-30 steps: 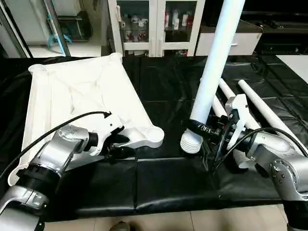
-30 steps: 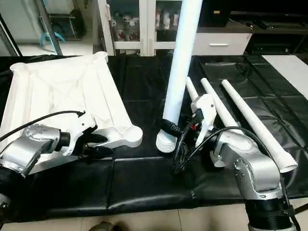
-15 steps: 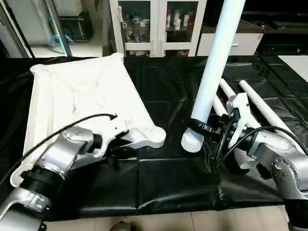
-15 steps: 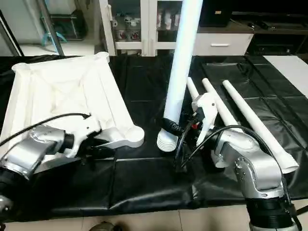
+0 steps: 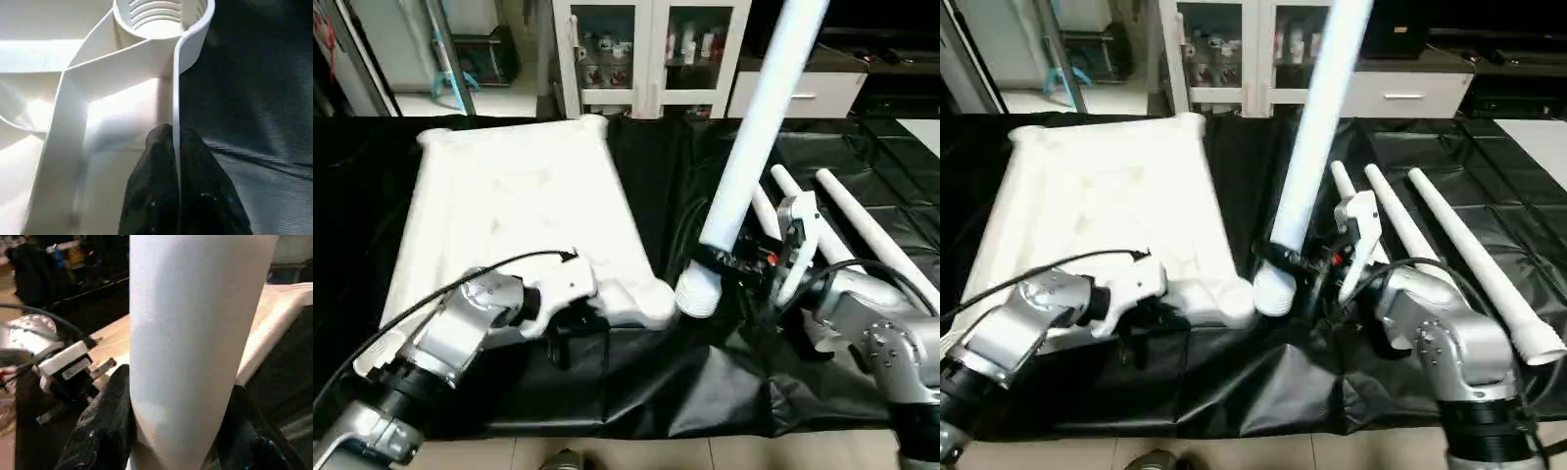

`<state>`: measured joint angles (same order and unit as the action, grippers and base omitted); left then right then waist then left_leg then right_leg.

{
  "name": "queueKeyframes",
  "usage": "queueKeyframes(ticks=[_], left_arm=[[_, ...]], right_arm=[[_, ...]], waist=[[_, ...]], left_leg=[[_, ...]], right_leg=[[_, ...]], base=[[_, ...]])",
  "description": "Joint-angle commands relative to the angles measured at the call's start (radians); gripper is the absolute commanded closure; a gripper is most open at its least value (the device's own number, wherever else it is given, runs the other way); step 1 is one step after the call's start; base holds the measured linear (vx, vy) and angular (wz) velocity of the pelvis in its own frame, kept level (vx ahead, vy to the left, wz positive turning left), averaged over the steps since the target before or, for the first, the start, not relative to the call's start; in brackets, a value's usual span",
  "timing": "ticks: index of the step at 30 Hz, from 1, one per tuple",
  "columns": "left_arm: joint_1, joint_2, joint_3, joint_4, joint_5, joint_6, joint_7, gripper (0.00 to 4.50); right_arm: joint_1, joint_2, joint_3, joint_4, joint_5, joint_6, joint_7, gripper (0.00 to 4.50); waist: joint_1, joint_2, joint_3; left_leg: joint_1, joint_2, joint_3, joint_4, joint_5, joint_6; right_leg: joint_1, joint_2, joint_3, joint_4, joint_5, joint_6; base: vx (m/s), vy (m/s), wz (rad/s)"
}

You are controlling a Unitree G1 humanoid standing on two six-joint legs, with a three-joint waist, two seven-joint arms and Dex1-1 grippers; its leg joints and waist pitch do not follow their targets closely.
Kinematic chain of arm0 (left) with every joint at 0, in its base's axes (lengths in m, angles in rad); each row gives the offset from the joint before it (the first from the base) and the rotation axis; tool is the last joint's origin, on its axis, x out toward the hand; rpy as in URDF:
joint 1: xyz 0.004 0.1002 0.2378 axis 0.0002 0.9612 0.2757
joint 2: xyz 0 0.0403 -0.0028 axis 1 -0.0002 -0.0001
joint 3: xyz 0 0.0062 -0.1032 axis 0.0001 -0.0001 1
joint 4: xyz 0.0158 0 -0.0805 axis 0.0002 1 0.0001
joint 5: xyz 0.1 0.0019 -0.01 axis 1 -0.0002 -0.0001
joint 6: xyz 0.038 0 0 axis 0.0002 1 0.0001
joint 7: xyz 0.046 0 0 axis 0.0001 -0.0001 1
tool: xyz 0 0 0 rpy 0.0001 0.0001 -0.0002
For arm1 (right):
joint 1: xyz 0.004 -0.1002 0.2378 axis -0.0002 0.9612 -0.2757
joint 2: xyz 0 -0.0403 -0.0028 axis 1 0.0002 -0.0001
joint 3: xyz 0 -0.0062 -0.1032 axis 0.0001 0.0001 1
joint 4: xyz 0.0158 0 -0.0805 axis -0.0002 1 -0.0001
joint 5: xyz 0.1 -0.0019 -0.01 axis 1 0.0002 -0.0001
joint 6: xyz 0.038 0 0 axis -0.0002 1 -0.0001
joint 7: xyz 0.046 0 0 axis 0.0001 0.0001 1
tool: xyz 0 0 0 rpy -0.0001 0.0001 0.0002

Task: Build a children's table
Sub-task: Move to table

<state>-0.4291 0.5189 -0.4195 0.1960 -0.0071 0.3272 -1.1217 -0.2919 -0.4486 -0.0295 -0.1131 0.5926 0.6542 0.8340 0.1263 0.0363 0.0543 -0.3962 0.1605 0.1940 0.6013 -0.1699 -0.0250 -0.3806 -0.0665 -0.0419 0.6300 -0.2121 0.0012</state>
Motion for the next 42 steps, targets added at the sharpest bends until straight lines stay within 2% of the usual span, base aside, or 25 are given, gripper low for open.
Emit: queueKeyframes(ticks=[1,5,8,12,13,15,21,24,28,29,30,31,33,34,35,37,42], left_arm=[[0.027,-0.026,-0.075,-0.012,-0.018,0.005,-0.052,4.5],[0.022,-0.045,-0.081,-0.012,-0.012,0.001,-0.049,4.5],[0.009,-0.067,-0.074,0.006,-0.01,0.005,-0.031,4.5],[-0.003,-0.092,-0.055,0.039,-0.008,0.025,-0.011,4.5],[-0.008,-0.096,-0.051,0.047,-0.008,0.041,-0.005,4.5],[-0.014,-0.095,-0.049,0.054,-0.002,0.056,0.002,4.5],[-0.01,-0.083,-0.043,0.049,0.007,0.063,-0.008,4.5],[-0.007,-0.082,-0.039,0.038,0.001,0.072,-0.014,4.5],[-0.005,-0.077,-0.042,0.03,0.0,0.073,-0.02,4.5],[-0.005,-0.076,-0.043,0.03,0.002,0.072,-0.019,4.5],[-0.003,-0.075,-0.044,0.029,0.005,0.071,-0.018,4.5],[-0.002,-0.075,-0.045,0.027,0.007,0.072,-0.018,4.5],[0.001,-0.074,-0.046,0.02,0.011,0.076,-0.017,4.5],[0.001,-0.074,-0.046,0.02,0.011,0.076,-0.017,4.5],[0.006,-0.07,-0.047,0.006,0.013,0.085,-0.019,4.5],[0.008,-0.067,-0.042,-0.004,0.011,0.093,-0.017,4.5],[0.006,-0.064,-0.036,-0.01,0.011,0.1,-0.012,4.5]], right_arm=[[-0.018,-0.007,0.009,-0.009,0.001,0.004,0.024,2.66],[-0.041,-0.005,0.025,0.023,-0.007,-0.01,0.033,2.66],[-0.061,0.009,0.028,0.06,-0.015,-0.025,0.03,2.66],[-0.078,0.029,0.037,0.093,-0.014,-0.025,0.043,2.66],[-0.079,0.029,0.043,0.094,-0.011,-0.019,0.053,2.66],[-0.081,0.024,0.057,0.102,-0.013,-0.018,0.066,2.66],[-0.094,0.015,0.088,0.147,-0.048,-0.041,0.089,2.66],[-0.107,0.018,0.105,0.191,-0.079,-0.067,0.101,2.66],[-0.12,0.026,0.108,0.226,-0.087,-0.082,0.104,2.66],[-0.125,0.027,0.108,0.238,-0.088,-0.086,0.106,2.66],[-0.133,0.033,0.11,0.259,-0.093,-0.094,0.109,2.66],[-0.138,0.037,0.11,0.27,-0.096,-0.098,0.111,2.66],[-0.151,0.047,0.113,0.301,-0.104,-0.109,0.117,2.66],[-0.151,0.047,0.113,0.301,-0.104,-0.109,0.117,2.66],[-0.161,0.054,0.115,0.323,-0.105,-0.111,0.127,2.66],[-0.17,0.057,0.126,0.34,-0.105,-0.107,0.144,2.66],[-0.182,0.07,0.142,0.385,-0.117,-0.124,0.164,2.66]], waist=[[-0.01,-0.013,-0.058],[-0.016,-0.022,-0.058],[-0.022,-0.02,-0.054],[-0.026,-0.02,-0.05],[-0.029,-0.024,-0.049],[-0.03,-0.023,-0.049],[-0.048,-0.02,-0.05],[-0.052,-0.024,-0.049],[-0.052,-0.027,-0.047],[-0.053,-0.035,-0.046],[-0.051,-0.032,-0.046],[-0.052,-0.037,-0.046],[-0.053,-0.04,-0.046],[-0.052,-0.037,-0.045],[-0.051,-0.046,-0.045],[-0.05,-0.041,-0.045],[-0.047,-0.048,-0.046]], left_leg=[[0.042,0.077,-0.037,-0.083,-0.289,-0.028],[0.039,0.076,-0.036,-0.084,-0.292,-0.026],[0.043,0.074,-0.037,-0.082,-0.324,-0.031],[0.047,0.072,-0.04,-0.081,-0.366,-0.037],[0.048,0.071,-0.04,-0.081,-0.376,-0.038],[0.048,0.072,-0.046,-0.083,-0.396,-0.043],[0.047,0.071,-0.048,-0.089,-0.425,-0.051],[0.046,0.071,-0.049,-0.091,-0.433,-0.049],[0.054,0.071,-0.048,-0.087,-0.448,-0.049],[0.053,0.071,-0.047,-0.088,-0.448,-0.046],[0.053,0.072,-0.048,-0.087,-0.446,-0.044],[0.053,0.072,-0.047,-0.088,-0.445,-0.043],[0.05,0.072,-0.048,-0.089,-0.445,-0.044],[0.052,0.073,-0.047,-0.09,-0.451,-0.047],[0.056,0.073,-0.045,-0.089,-0.457,-0.048],[0.053,0.074,-0.047,-0.09,-0.45,-0.047],[0.056,0.075,-0.044,-0.092,-0.45,-0.049]], right_leg=[[0.007,-0.093,0.05,-0.095,-0.323,-0.163],[0.008,-0.098,0.048,-0.099,-0.368,-0.15],[0.003,-0.103,0.049,-0.106,-0.43,-0.143],[-0.003,-0.105,0.049,-0.118,-0.516,-0.116],[-0.004,-0.105,0.048,-0.12,-0.536,-0.111],[-0.002,-0.108,0.046,-0.123,-0.58,-0.093],[-0.003,-0.105,0.041,-0.124,-0.556,-0.102],[-0.002,-0.105,0.039,-0.126,-0.552,-0.104],[-0.009,-0.109,0.041,-0.131,-0.578,-0.101],[-0.008,-0.109,0.039,-0.133,-0.583,-0.099],[-0.009,-0.111,0.04,-0.132,-0.582,-0.1],[-0.01,-0.11,0.039,-0.132,-0.581,-0.1],[-0.007,-0.111,0.037,-0.129,-0.574,-0.105],[-0.01,-0.11,0.037,-0.13,-0.574,-0.104],[-0.012,-0.11,0.038,-0.131,-0.573,-0.104],[-0.009,-0.112,0.039,-0.128,-0.566,-0.108],[-0.012,-0.112,0.04,-0.126,-0.536,-0.12]], base=[[0.0,0.0,0.0],[0.0,0.0,0.0],[0.0,0.0,0.0],[0.0,0.0,0.0],[0.0,0.0,0.0],[0.0,0.0,0.0],[0.0,0.0,0.0],[0.0,0.0,0.0],[0.0,0.0,0.0],[0.0,0.0,0.0],[0.0,0.0,0.0],[0.0,0.0,0.0],[0.0,0.0,0.0],[0.0,0.0,0.0],[0.0,0.0,0.0],[0.0,0.0,0.0],[0.0,0.0,0.0]])
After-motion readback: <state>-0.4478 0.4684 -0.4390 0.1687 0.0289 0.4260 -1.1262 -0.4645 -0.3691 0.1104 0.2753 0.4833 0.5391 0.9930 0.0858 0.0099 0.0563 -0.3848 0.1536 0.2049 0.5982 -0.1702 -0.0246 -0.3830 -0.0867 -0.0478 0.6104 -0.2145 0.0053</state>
